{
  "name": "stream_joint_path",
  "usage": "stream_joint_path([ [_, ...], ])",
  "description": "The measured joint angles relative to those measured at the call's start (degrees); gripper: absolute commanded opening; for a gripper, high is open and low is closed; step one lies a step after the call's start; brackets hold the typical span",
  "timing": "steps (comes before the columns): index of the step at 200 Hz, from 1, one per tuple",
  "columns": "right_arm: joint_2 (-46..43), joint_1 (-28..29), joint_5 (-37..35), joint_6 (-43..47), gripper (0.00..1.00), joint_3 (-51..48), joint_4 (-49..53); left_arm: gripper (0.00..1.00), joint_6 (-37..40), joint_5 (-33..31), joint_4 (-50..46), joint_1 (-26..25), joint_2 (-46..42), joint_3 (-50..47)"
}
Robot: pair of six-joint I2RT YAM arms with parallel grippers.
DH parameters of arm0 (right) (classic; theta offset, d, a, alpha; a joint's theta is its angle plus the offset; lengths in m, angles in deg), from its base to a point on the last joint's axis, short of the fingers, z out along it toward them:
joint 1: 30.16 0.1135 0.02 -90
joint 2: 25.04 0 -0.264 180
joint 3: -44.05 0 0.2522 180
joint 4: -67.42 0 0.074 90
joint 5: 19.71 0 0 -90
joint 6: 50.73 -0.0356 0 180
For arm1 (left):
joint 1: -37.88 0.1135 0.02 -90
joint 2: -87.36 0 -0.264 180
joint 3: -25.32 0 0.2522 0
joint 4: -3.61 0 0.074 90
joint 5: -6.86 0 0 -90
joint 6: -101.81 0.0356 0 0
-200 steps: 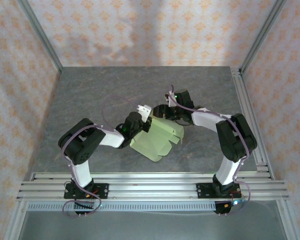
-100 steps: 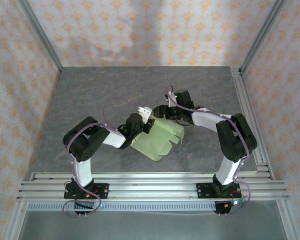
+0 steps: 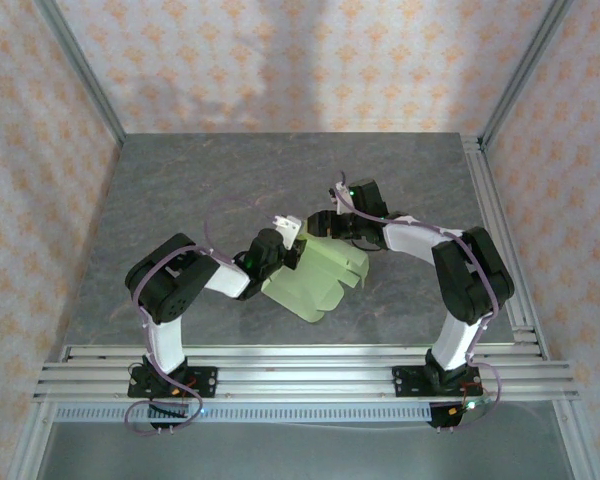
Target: Fold the paper box
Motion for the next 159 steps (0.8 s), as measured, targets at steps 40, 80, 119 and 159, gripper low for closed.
stream_joint_path([
  [40, 0.00, 0.02, -0.17, 0.00, 0.61, 0.00, 0.02, 0.12, -0.11, 0.68, 0.13, 0.24, 0.00, -0.11],
  [80, 0.00, 0.02, -0.20, -0.02, 0.61, 0.00, 0.00, 0.15, 0.00, 0.83, -0.37, 0.24, 0.00, 0.22],
  [119, -0.02, 0.24, -1.09, 1.62, 0.61, 0.00, 0.52, 0.18, -1.14, 0.87, -0.26, 0.24, 0.72, 0.22],
  [159, -0.74, 2.05, -4.55, 5.64, 0.61, 0.68, 3.08, 0.20, -2.58, 0.85, 0.35, 0.31, 2.80, 0.17],
])
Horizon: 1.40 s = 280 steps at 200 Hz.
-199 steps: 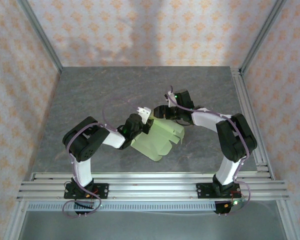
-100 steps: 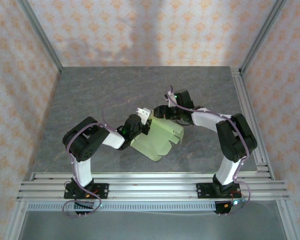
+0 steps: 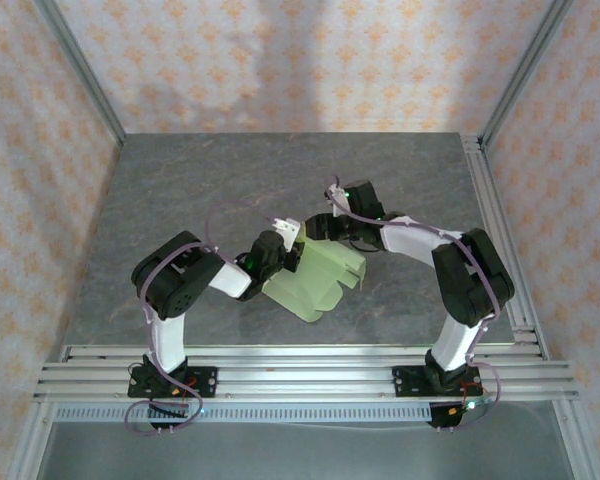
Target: Fold the paper box
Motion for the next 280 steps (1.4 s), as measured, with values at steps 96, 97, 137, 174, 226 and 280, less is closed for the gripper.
stream_joint_path([
  [96, -0.35, 1.73, -4.22, 2.86, 0.61, 1.81, 2.73, 0.29, -2.08, 2.01, 1.51, 1.55, 0.15, -0.98],
  [97, -0.35, 1.73, -4.22, 2.84, 0.61, 1.81, 2.73, 0.29, -2.08, 1.99, 1.51, 1.55, 0.15, -0.98],
  [137, -0.35, 1.36, -2.99, 0.55, 0.61, 1.31, 1.84, 0.29, -2.05, 2.25, 1.44, 1.77, -1.88, -1.01],
  [174, -0.35, 0.44, -1.90, -1.03, 0.61, 0.87, 0.92, 0.26, -1.90, 3.06, 1.05, 1.92, -4.11, -0.98],
  [226, -0.35, 0.42, -1.44, -2.38, 0.61, 0.79, 0.76, 0.19, -1.44, 4.22, 0.66, 1.90, -3.93, -0.57],
  [280, -0.33, 0.20, -0.48, -3.87, 0.61, 0.68, 0.76, 0.22, -1.40, 4.35, 0.33, 2.05, -1.97, 0.07],
])
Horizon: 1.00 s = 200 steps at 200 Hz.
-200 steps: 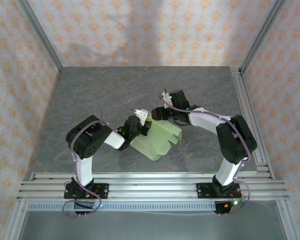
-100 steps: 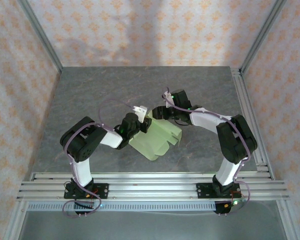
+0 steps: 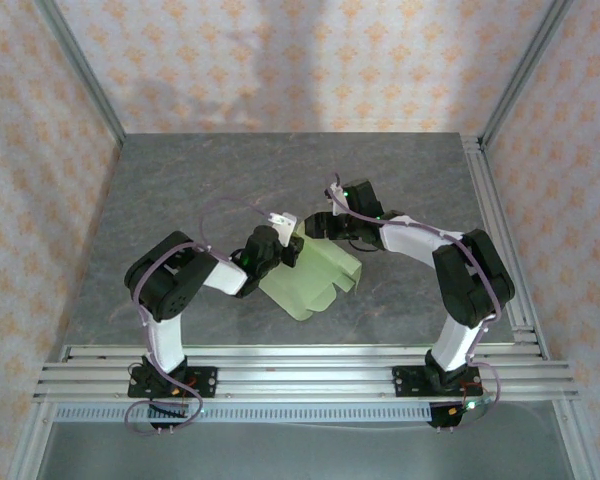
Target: Fold the paper box
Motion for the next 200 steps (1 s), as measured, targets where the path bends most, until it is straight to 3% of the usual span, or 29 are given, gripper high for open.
stream_joint_path([
  [28, 0.00, 0.00, 0.13, -0.61, 0.61, 0.00, 0.00, 0.18, -0.04, 0.26, -0.09, 0.13, 0.17, 0.04],
  [54, 0.00, 0.00, 0.15, -1.05, 0.61, 0.00, -0.20, 0.00, 0.66, 0.48, 0.42, 0.20, 0.81, 0.31],
  [93, 0.00, -0.13, 0.15, -1.42, 0.63, 0.00, -0.37, 0.00, 1.27, 0.83, 0.76, 0.24, 1.36, 0.83],
  [147, -2.56, -1.16, -0.81, -3.37, 0.76, -2.27, -0.87, 0.00, 0.72, 4.72, 0.79, 2.45, 1.40, 0.85],
  [200, -9.64, -5.11, -4.35, -7.93, 0.70, -4.11, -1.79, 0.00, -0.28, 8.44, -1.81, 5.51, -1.11, 0.85],
])
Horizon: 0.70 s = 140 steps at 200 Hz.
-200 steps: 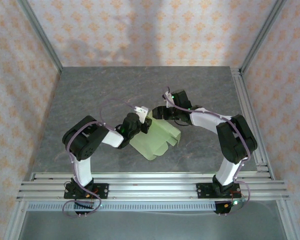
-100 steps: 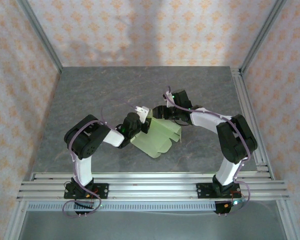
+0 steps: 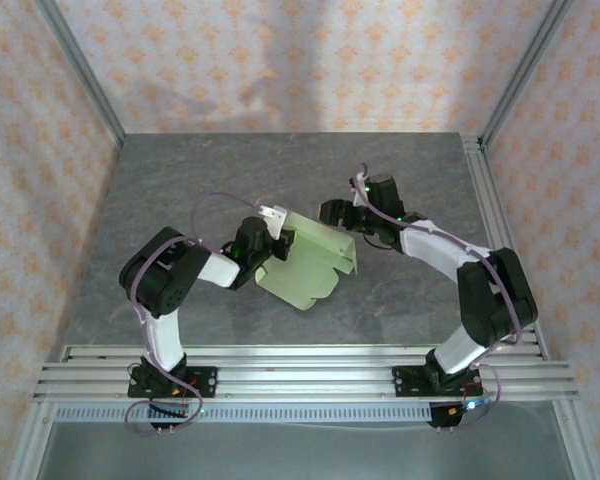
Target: Fold the paper box
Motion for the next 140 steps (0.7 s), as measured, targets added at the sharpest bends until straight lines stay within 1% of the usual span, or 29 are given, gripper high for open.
stream_joint_path([
  [21, 0.00, -1.75, 0.13, -1.22, 0.65, 0.26, -0.13, 0.00, 0.04, 3.37, -0.52, 0.22, -1.90, 0.00],
  [35, 1.20, -2.21, 1.44, -1.27, 0.61, 1.18, 0.42, 0.00, 0.04, 5.57, -1.14, 0.20, -2.91, 0.28],
  [89, 6.10, -2.10, 11.96, -0.28, 0.46, 3.19, -1.16, 0.00, -0.24, 10.91, -2.58, 0.20, -4.68, 3.37],
  [112, 7.56, -1.86, 16.57, -0.20, 0.44, 3.17, -3.04, 0.00, -1.44, 11.87, -2.10, 0.22, -4.68, 3.48],
  [140, 7.93, -1.36, 18.75, -0.17, 0.44, 3.15, -5.64, 0.00, -3.34, 12.59, -1.01, 0.37, -4.68, 3.48],
])
